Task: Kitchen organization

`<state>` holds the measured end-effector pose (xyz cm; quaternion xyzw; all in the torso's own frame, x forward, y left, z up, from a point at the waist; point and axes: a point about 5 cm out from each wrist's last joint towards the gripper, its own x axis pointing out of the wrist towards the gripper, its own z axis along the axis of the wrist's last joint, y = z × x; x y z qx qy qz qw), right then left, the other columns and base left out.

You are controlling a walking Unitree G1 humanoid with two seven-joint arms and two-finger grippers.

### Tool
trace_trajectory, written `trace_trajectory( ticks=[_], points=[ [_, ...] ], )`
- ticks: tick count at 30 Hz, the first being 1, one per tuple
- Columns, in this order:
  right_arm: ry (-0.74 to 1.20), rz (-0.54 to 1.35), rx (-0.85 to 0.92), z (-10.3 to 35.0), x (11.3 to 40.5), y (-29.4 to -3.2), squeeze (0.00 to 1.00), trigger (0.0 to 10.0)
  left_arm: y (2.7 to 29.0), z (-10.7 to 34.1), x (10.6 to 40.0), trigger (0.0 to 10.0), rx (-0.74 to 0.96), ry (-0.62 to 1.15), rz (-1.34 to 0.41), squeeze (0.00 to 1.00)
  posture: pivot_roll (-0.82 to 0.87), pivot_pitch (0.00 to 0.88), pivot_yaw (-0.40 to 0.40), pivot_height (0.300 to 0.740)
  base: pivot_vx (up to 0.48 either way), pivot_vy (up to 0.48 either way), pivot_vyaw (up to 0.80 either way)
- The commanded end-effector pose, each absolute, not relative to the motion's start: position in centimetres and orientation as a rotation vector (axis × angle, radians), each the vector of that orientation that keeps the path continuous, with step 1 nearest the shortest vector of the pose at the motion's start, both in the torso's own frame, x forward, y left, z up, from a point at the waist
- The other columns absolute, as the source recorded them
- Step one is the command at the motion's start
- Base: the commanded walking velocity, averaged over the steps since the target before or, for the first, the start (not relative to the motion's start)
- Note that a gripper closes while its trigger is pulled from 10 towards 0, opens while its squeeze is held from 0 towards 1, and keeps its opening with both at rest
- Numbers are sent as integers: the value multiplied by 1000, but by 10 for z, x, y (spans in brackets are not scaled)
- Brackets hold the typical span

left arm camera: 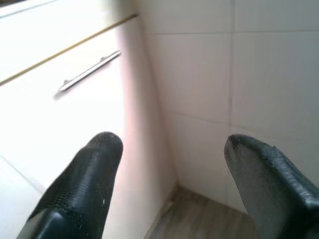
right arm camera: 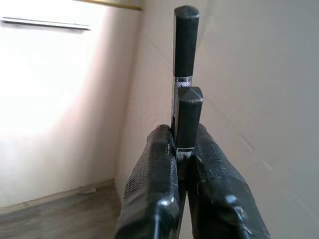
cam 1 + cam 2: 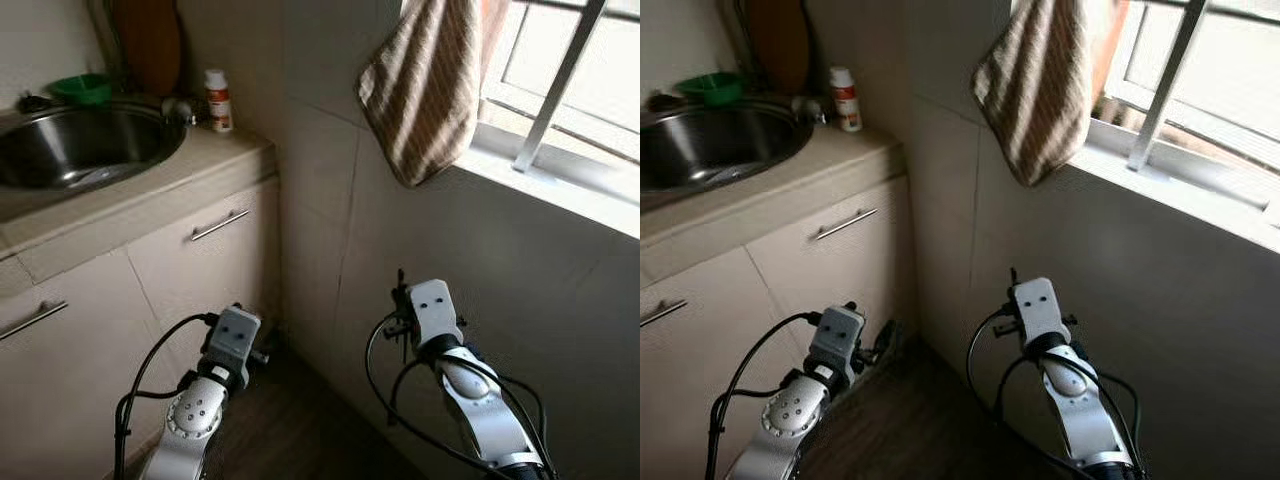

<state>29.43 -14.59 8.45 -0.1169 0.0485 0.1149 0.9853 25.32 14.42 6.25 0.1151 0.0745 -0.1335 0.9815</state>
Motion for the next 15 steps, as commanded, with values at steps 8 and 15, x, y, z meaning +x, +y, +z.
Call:
trace_trajectory(
  ticks=[8, 15],
  points=[
    [58, 206, -200, 97, 304, -142, 0, 10000, 134, 74, 258, 10000, 206, 106, -272, 0, -1, 0, -26, 740, 0, 0, 800],
    [6, 171, 98, 140, 298, -125, 0, 10000, 126, 79, 250, 10000, -1, 163, -246, 0, -10, 0, -32, 740, 0, 0, 343]
  ],
)
